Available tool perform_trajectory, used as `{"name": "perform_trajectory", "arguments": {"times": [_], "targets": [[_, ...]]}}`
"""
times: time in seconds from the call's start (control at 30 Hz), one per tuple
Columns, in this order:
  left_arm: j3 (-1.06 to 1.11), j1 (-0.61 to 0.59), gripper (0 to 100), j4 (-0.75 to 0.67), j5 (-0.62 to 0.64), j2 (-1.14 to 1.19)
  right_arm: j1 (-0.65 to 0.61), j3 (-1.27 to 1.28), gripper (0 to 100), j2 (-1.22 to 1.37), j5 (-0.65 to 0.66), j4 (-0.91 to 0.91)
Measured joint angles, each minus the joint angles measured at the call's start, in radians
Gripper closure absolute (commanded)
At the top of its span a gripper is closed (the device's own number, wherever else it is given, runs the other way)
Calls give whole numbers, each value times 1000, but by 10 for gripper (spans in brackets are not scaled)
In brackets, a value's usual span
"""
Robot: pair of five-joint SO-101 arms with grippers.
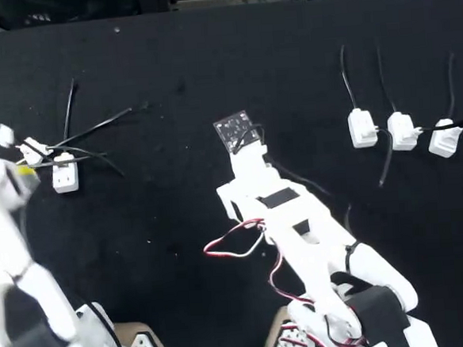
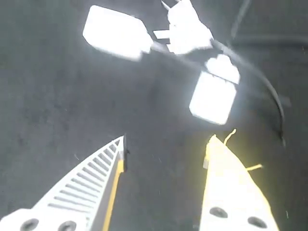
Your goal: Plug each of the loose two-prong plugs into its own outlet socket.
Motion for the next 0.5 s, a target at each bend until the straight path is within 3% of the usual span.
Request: {"name": "perform_trajectory", "arguments": {"times": [0.23,0.5], "targets": [[-439,-58,727,81,166,497,0,0,804,0,0,-2],[-1089,-60,727,359,537,1069,0,0,804,0,0,-2]]}}
